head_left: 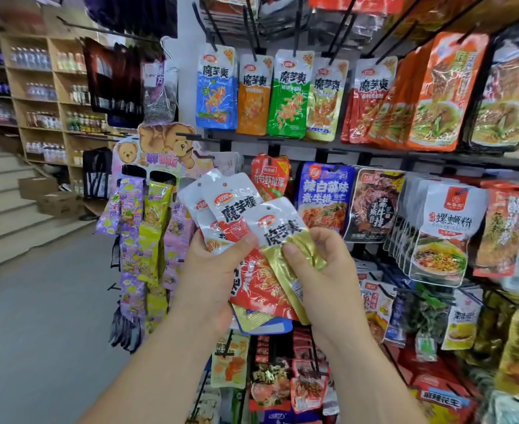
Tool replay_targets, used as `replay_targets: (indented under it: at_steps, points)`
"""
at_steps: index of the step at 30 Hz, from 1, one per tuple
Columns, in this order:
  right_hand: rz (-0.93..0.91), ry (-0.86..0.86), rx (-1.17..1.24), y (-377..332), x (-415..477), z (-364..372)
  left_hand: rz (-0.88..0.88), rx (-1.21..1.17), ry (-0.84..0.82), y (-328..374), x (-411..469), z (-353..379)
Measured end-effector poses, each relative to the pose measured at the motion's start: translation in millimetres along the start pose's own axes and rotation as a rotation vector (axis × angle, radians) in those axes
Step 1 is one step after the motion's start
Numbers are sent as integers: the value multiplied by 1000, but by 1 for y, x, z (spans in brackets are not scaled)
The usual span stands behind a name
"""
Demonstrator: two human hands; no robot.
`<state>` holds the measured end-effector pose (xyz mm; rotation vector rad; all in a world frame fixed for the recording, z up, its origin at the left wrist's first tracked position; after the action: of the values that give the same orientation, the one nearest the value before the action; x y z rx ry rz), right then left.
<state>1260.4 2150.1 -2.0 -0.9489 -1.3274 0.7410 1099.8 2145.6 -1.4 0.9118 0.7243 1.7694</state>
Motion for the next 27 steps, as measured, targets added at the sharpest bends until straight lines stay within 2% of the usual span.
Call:
replay_targets:
  at_steps: [6, 11, 13, 15, 20, 22, 25, 27]
  points:
    - [51, 31, 22, 3, -4, -3, 24, 8, 62, -2, -2, -11]
    - [-150, 218, -101, -18, 0, -19, 108, 113, 100, 4, 0, -21]
    - [-206, 181, -206, -24, -1, -13, 133, 190, 109, 5, -1, -21]
    - [-171, 100, -242, -20, -4, -2, 146, 227, 113, 6, -2, -19]
    - [-1, -207, -103, -7, -14, 17, 147, 233, 95, 8, -3, -19]
    - [18, -173, -39, -8, -14, 15, 146, 215, 75, 8, -5, -18]
    - [-23, -33, -91, -10, -5, 7, 138, 191, 21, 12, -7, -10]
    - [-8, -3, -58, -14, 5, 2, 145, 189, -1, 16, -5, -6]
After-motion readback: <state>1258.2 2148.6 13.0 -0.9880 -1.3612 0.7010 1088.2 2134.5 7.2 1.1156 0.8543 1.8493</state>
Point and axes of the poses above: each hand's wrist, its own x-axis towards the middle knuckle, its own z-axis out of the palm, y = z × x, the point moved 5 cm from there along x, towards the middle knuckle, and after that the axes turned 2 degrees about z, right-handed, at the moved point
